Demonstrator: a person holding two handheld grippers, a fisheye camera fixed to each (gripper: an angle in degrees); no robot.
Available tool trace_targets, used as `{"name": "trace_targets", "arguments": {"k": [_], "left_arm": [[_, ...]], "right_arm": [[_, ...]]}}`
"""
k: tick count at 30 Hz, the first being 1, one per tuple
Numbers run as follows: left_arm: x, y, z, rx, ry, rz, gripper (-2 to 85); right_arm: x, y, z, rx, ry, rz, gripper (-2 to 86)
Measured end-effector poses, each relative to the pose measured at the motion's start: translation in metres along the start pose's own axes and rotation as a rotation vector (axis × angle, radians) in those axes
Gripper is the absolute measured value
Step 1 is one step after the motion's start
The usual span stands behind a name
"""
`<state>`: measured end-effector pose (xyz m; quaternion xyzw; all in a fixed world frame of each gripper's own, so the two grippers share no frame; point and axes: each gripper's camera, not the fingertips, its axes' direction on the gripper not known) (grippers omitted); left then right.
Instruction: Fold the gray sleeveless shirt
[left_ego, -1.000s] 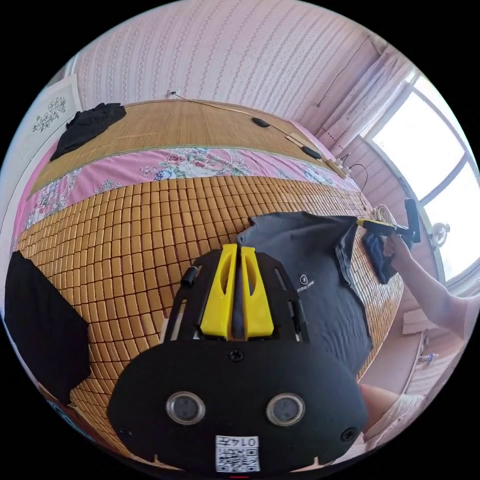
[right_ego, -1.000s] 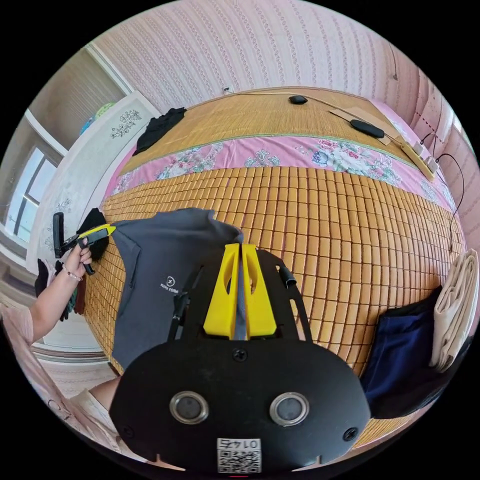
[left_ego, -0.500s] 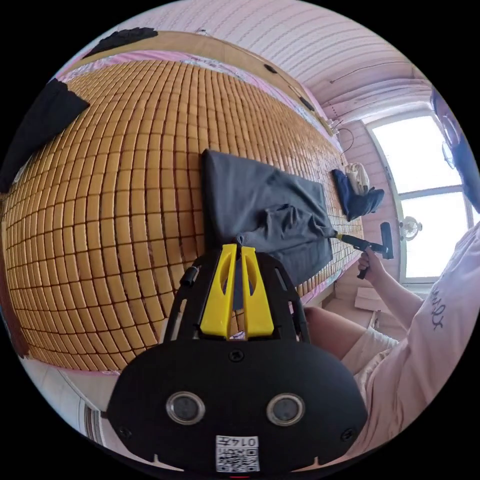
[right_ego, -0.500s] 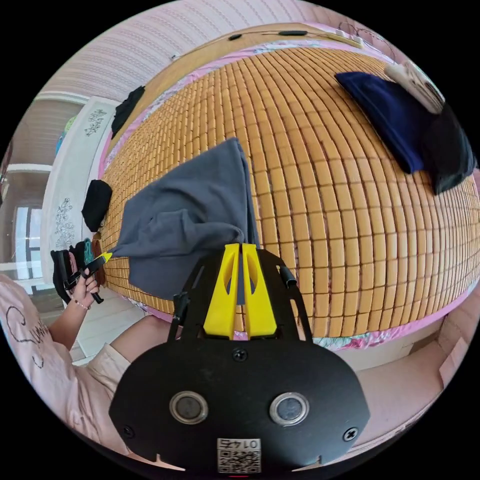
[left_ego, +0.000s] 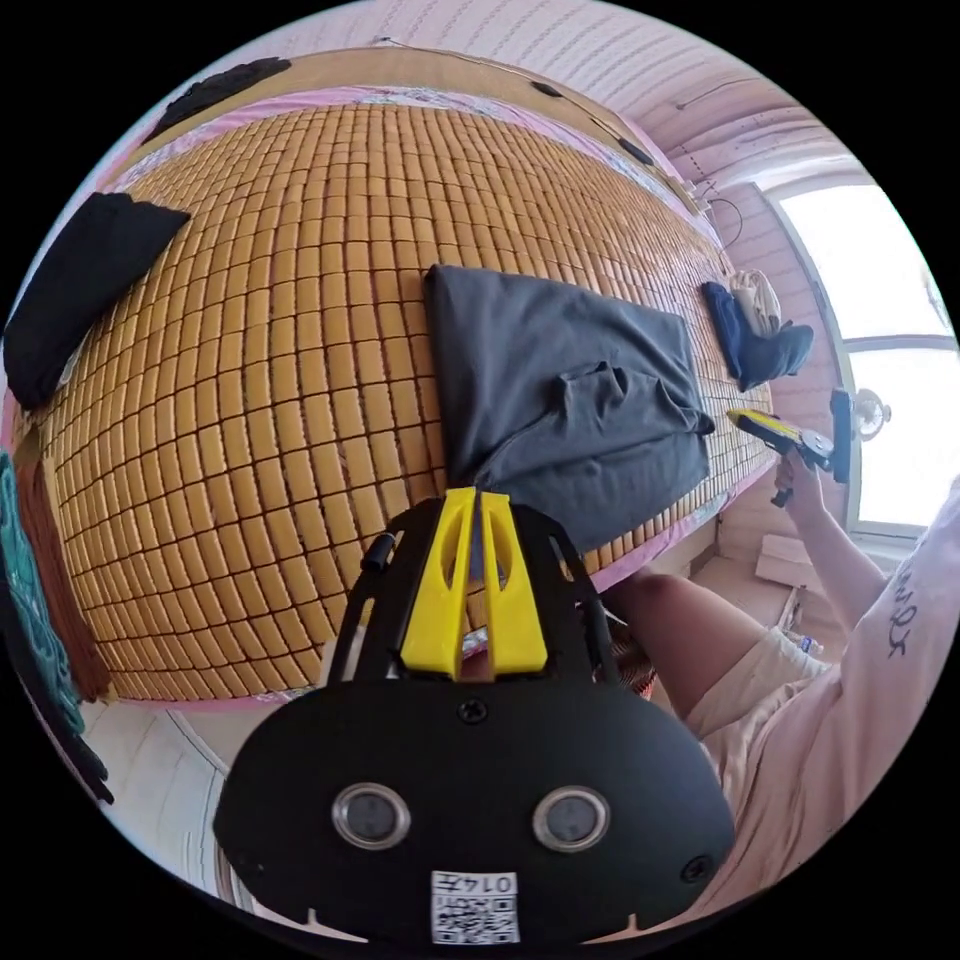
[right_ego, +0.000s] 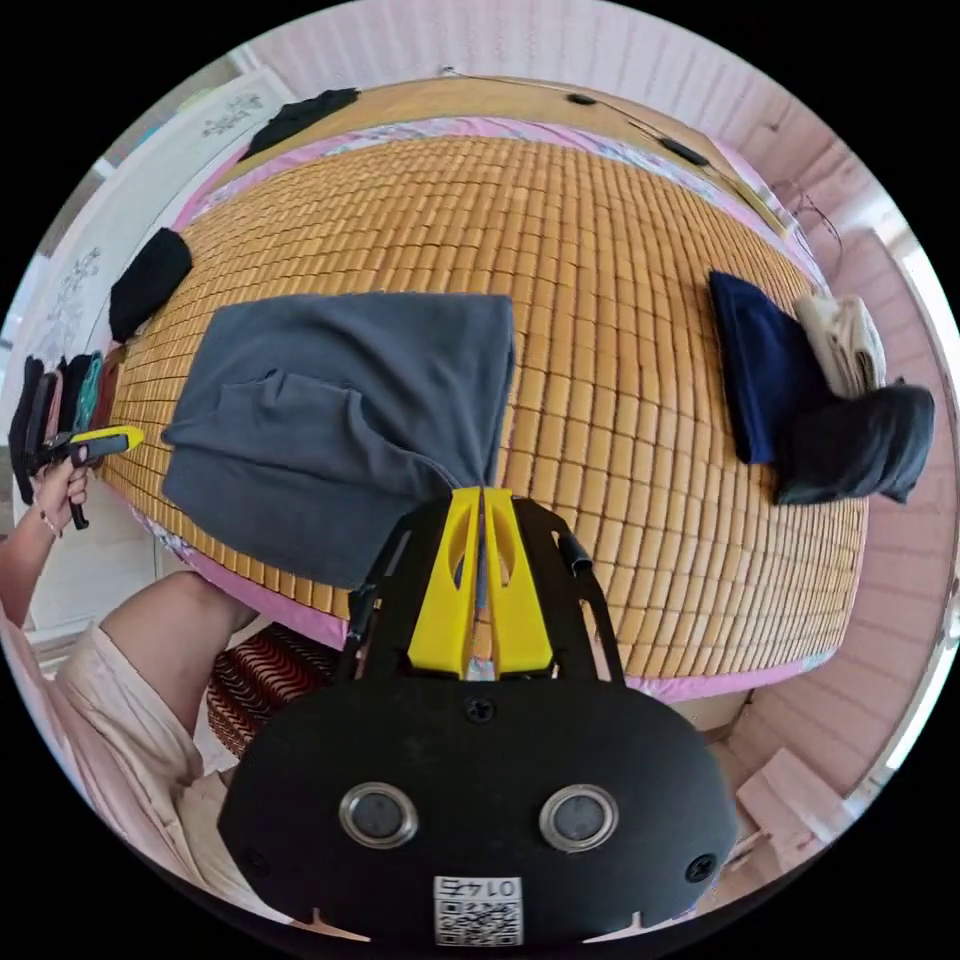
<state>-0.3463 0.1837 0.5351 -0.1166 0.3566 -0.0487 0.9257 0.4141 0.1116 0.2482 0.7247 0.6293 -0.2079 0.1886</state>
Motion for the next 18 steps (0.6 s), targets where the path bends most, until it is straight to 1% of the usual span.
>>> {"name": "trace_targets", "arguments": {"k": [1,3,4,6,8,10,12,14,16,18], "left_arm": [[0.014,-0.01,0.007,-0.011,0.018,0.033,1.0],[0.036,-0.028,0.02,0.012,0.01,0.067,4.3],[0.05,-0.038,0.027,0.061,0.003,0.076,4.9],[0.066,-0.053,0.04,0.102,0.053,0.077,5.9],[0.085,-0.066,0.062,0.125,0.078,0.089,6.7],[0.097,-0.073,0.084,0.058,0.047,0.114,6.5],[0.103,-0.074,0.103,0.005,-0.008,0.129,3.2],[0.106,-0.069,0.109,0.0,-0.018,0.142,0.0],[0.109,-0.063,0.108,-0.021,-0.015,0.158,-0.6],[0.115,-0.046,0.099,-0.003,0.012,0.203,-0.8]], "right_arm": [[-0.009,-0.005,0.002,0.016,-0.025,-0.024,1.1],[-0.044,-0.026,0.021,0.039,-0.082,-0.089,6.2],[-0.05,-0.03,0.028,0.033,-0.093,-0.096,7.0],[-0.066,-0.042,0.055,-0.002,-0.139,-0.078,7.8],[-0.07,-0.046,0.073,-0.039,-0.147,-0.042,5.6],[-0.071,-0.046,0.084,-0.062,-0.142,-0.031,2.4],[-0.071,-0.04,0.085,-0.042,-0.157,-0.037,1.1],[-0.069,-0.032,0.084,-0.03,-0.188,-0.047,0.6],[-0.066,-0.02,0.08,-0.007,-0.235,-0.056,0.3],[-0.066,0.001,0.071,0.007,-0.291,-0.095,0.1]]}}
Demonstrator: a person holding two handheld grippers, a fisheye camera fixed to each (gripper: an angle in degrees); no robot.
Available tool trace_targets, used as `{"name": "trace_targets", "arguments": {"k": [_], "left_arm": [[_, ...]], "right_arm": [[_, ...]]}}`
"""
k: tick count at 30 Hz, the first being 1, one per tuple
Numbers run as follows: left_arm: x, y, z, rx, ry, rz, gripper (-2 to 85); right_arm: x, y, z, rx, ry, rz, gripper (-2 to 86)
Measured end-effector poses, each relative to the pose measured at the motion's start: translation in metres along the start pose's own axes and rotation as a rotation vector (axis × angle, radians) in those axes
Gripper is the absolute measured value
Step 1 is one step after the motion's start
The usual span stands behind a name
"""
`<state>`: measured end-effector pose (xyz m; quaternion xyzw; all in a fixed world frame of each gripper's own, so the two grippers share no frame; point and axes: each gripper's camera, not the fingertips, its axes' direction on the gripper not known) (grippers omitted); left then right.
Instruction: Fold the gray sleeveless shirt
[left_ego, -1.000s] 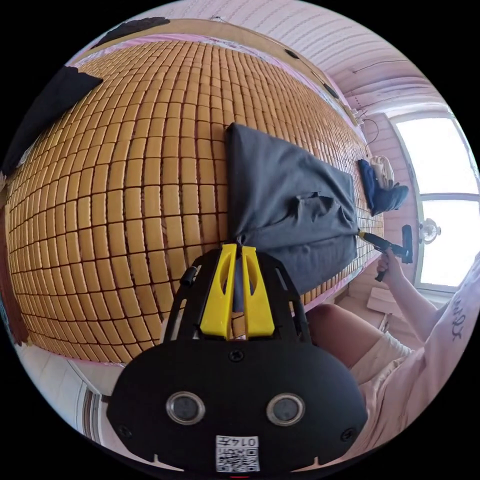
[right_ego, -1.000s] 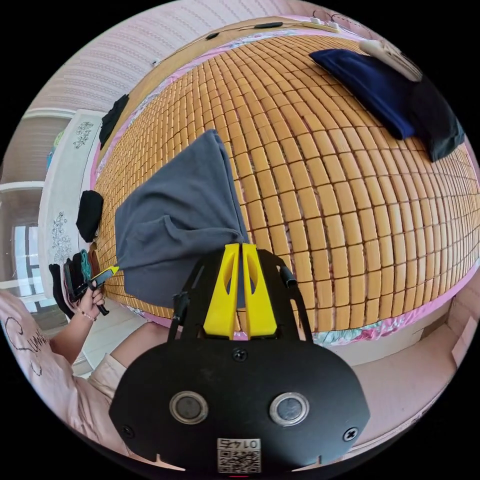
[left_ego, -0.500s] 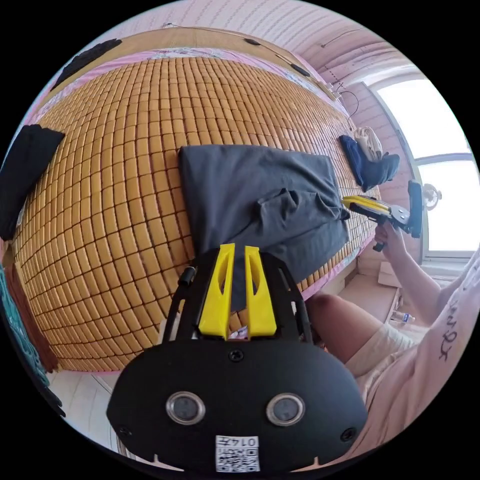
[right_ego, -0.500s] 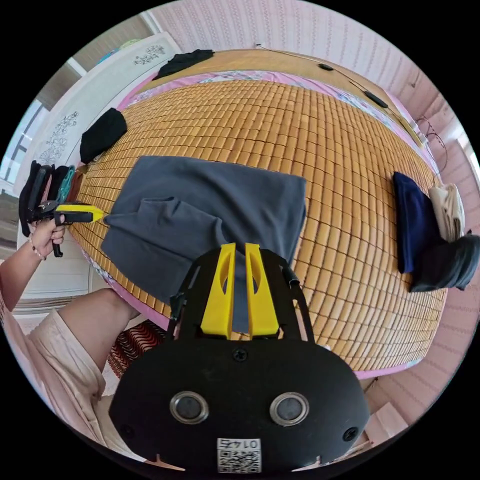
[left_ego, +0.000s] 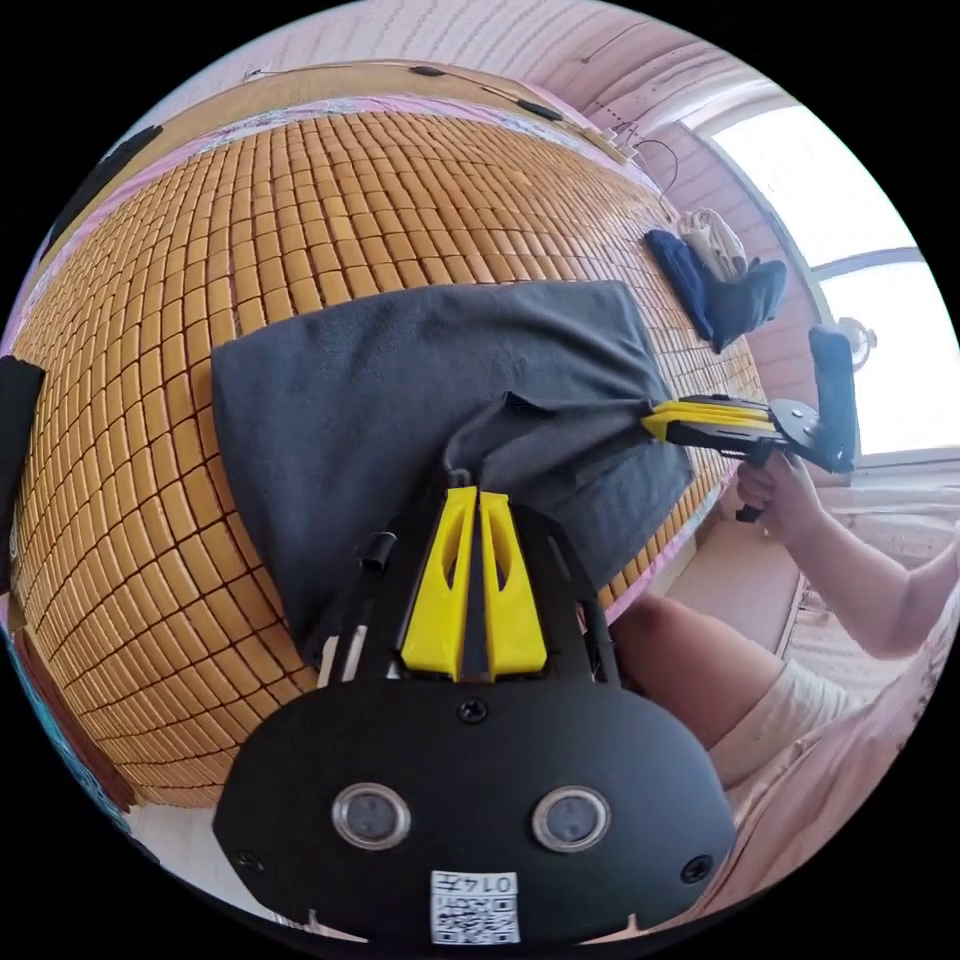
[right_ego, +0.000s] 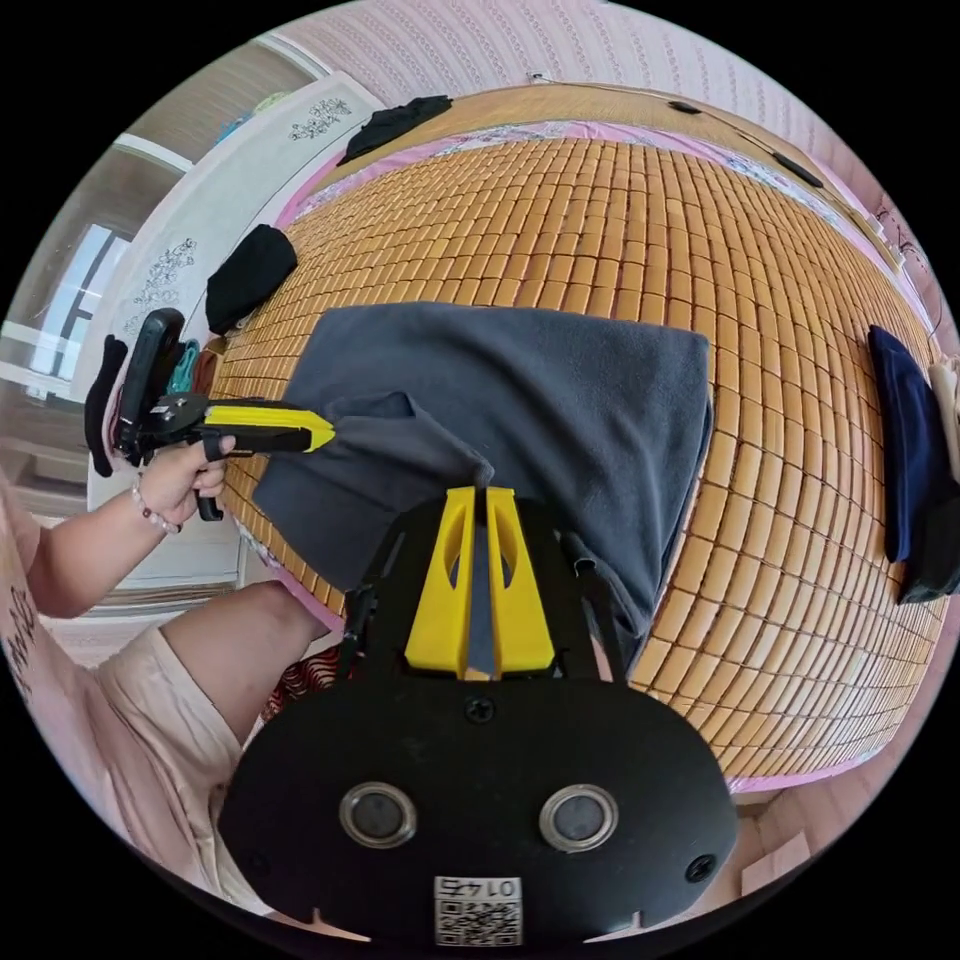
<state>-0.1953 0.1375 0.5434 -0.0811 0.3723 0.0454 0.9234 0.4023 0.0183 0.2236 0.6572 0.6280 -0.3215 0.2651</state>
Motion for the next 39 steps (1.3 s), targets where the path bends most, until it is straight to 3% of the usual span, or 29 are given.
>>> {"name": "trace_targets", "arguments": {"k": [3,8,17,23,30,33,37,39], "left_arm": [[0.02,0.04,-0.011,-0.022,0.087,0.085,-0.9],[0.04,0.104,0.014,-0.209,0.148,0.078,-0.7],[0.073,0.071,0.058,-0.121,0.028,0.004,7.3],[0.088,0.084,0.101,-0.198,-0.077,-0.007,-0.5],[0.094,0.116,0.12,-0.23,-0.095,0.014,-0.8],[0.103,0.115,0.121,-0.157,-0.093,0.013,0.0],[0.117,0.105,0.15,-0.167,-0.122,0.019,4.1],[0.119,0.105,0.163,-0.178,-0.164,0.015,1.8]], "right_arm": [[-0.014,0.034,0.004,-0.085,-0.016,-0.092,-0.2],[-0.03,0.084,0.04,-0.323,0.074,-0.143,-0.3],[-0.064,0.055,0.076,-0.181,0.089,-0.123,7.8],[-0.061,0.057,0.112,-0.248,0.133,-0.039,0.6],[-0.06,0.066,0.141,-0.303,0.124,-0.075,-0.4],[-0.064,0.065,0.151,-0.292,0.131,-0.071,-0.3],[-0.067,0.065,0.165,-0.294,0.138,-0.063,-0.3],[-0.069,0.064,0.175,-0.301,0.15,-0.063,-0.4]]}}
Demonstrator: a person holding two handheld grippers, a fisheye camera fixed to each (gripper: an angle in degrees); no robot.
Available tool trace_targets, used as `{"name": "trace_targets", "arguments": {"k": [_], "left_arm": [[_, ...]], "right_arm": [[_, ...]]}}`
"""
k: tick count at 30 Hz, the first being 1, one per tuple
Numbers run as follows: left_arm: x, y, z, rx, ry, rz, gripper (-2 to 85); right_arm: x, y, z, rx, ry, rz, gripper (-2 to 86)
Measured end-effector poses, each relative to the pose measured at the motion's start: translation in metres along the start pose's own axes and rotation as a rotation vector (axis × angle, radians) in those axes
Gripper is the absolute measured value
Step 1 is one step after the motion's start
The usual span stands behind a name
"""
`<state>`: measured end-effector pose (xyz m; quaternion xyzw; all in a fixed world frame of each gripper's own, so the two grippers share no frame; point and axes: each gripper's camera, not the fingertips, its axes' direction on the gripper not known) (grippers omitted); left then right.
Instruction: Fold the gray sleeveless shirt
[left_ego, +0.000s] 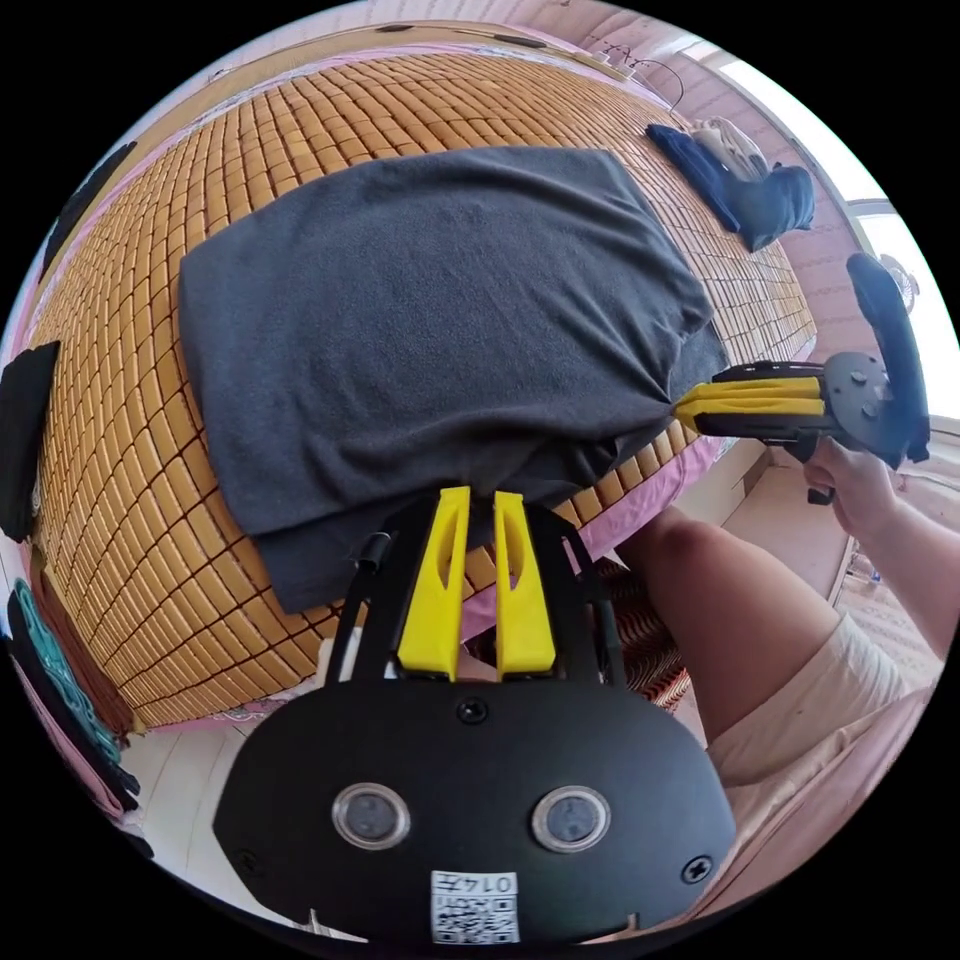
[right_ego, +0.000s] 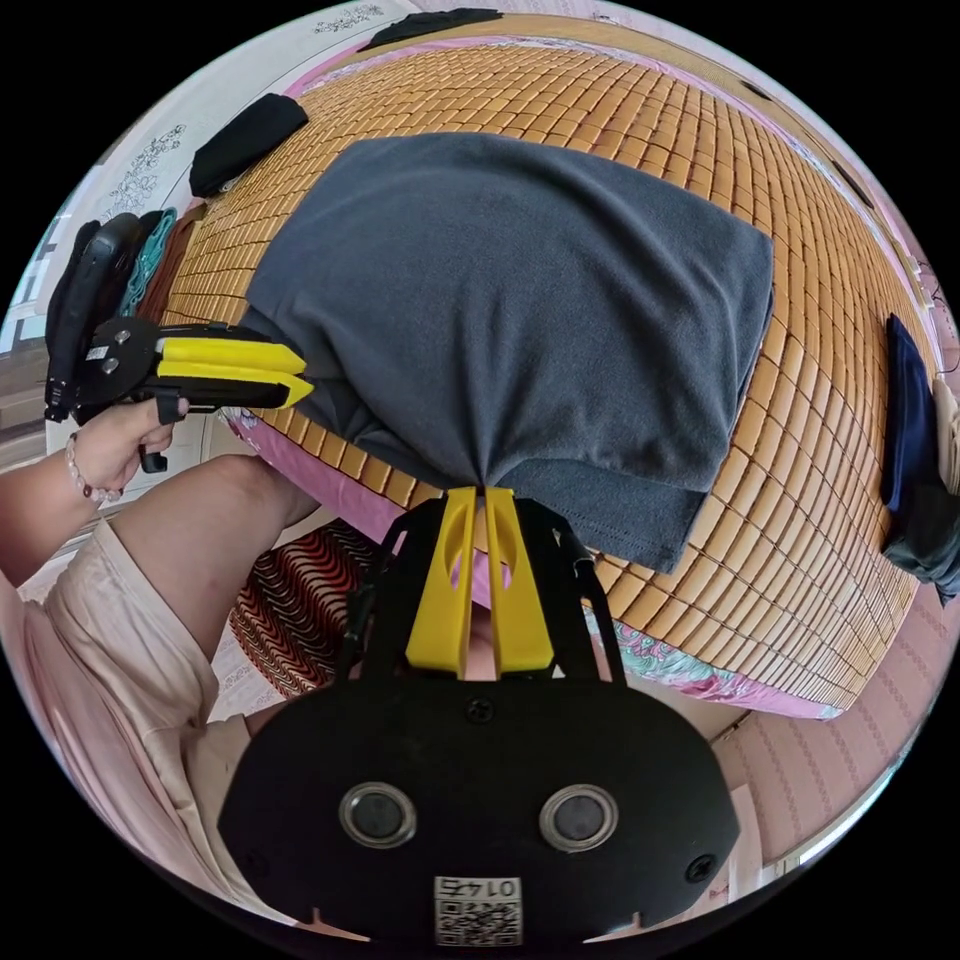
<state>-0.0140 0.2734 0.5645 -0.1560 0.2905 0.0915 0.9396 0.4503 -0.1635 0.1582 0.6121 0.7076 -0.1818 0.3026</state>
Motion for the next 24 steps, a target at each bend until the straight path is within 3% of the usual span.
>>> {"name": "trace_targets", "arguments": {"k": [7,16,20,24], "left_arm": [[0.02,0.029,0.013,0.028,-0.077,0.045,-0.9],[0.037,0.058,0.051,-0.003,-0.008,0.053,-0.8],[0.082,0.065,0.036,0.128,-0.201,0.354,-0.8],[0.117,0.054,0.064,0.141,-0.419,0.575,-0.8]], "right_arm": [[-0.008,-0.01,0.027,-0.068,0.072,0.013,-0.9],[-0.023,-0.017,0.052,-0.101,0.09,-0.019,-0.9],[-0.038,-0.032,0.036,0.0,0.184,-0.139,-0.9],[-0.047,-0.068,0.042,0.054,0.197,-0.166,-0.9]]}}
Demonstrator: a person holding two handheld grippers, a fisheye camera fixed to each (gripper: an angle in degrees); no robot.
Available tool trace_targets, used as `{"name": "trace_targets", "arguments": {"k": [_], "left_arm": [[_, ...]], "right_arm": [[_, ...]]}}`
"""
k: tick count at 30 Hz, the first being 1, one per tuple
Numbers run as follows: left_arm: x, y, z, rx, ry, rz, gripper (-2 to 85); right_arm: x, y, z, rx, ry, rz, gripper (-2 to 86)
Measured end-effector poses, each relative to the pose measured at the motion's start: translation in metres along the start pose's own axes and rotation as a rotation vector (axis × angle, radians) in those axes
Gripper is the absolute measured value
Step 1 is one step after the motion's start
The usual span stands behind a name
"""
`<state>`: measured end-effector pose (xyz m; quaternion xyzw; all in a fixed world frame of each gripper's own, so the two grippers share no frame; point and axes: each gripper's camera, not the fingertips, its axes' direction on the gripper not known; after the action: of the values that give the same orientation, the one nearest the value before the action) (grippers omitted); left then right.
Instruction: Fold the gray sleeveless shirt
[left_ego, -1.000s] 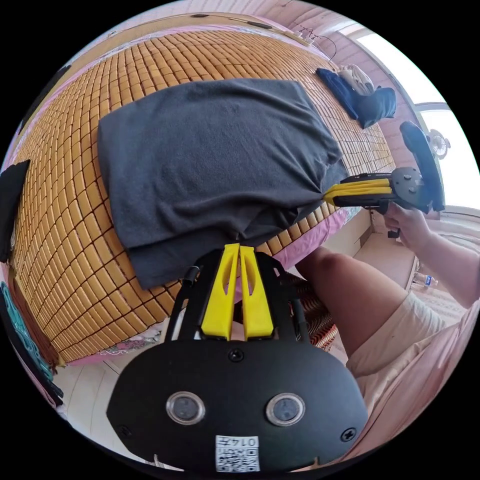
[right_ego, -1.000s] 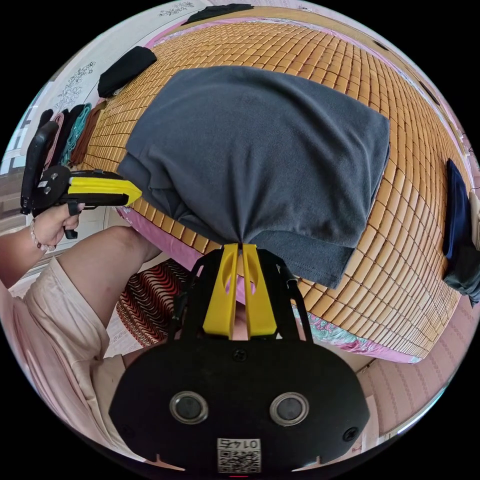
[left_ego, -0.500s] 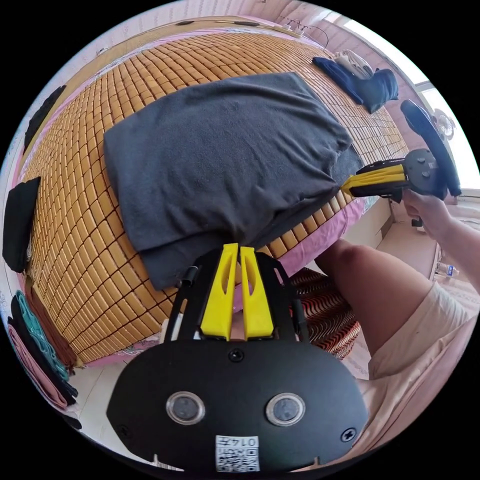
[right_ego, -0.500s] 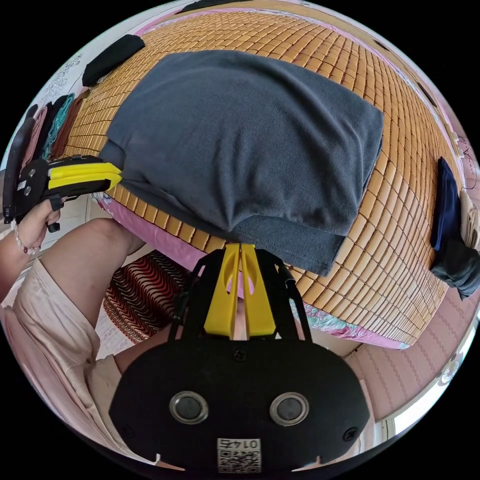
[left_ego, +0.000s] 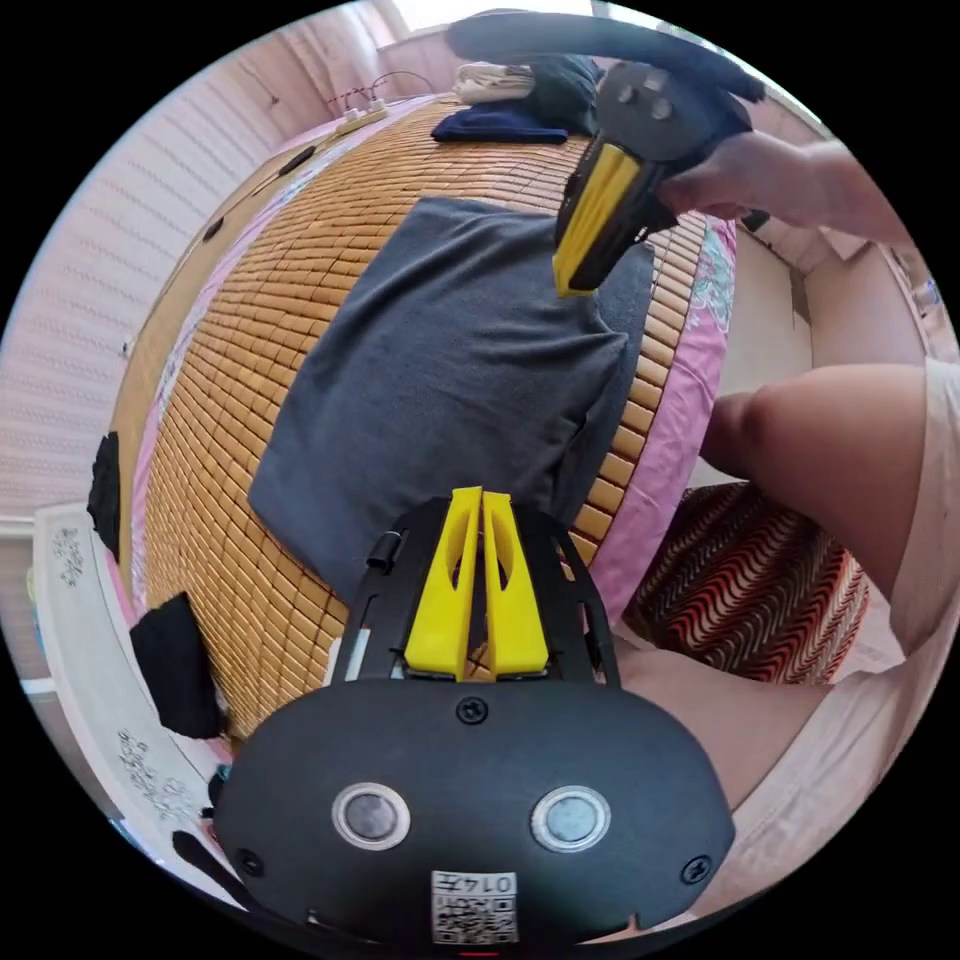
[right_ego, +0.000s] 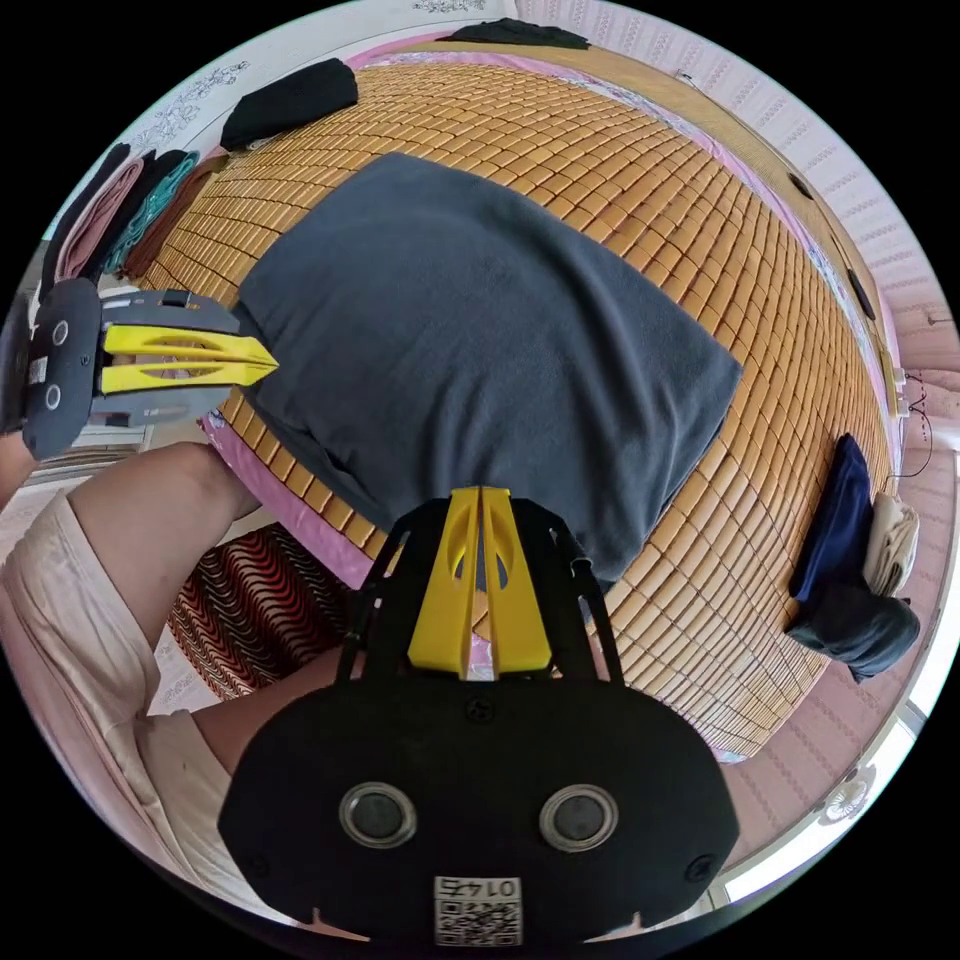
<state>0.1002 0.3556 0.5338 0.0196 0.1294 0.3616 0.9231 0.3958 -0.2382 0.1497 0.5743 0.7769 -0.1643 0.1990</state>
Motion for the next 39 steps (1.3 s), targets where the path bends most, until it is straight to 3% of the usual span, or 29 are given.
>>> {"name": "trace_targets", "arguments": {"k": [2,21,29,39], "left_arm": [[0.013,-0.012,0.009,0.012,-0.065,0.071,-0.9],[0.047,-0.023,0.083,-0.106,-0.061,0.14,-1.0],[0.036,-0.022,0.092,-0.085,-0.045,0.012,-1.0],[-0.022,-0.005,0.087,0.017,0.159,-0.219,-1.0]], "right_arm": [[-0.004,-0.011,0.003,0.025,-0.01,0.006,-0.9],[-0.037,-0.05,0.059,-0.064,-0.09,0.028,-1.0],[-0.049,-0.065,0.059,-0.113,-0.085,-0.071,-1.0],[-0.05,-0.15,0.024,0.063,-0.004,-0.18,-1.0]]}}
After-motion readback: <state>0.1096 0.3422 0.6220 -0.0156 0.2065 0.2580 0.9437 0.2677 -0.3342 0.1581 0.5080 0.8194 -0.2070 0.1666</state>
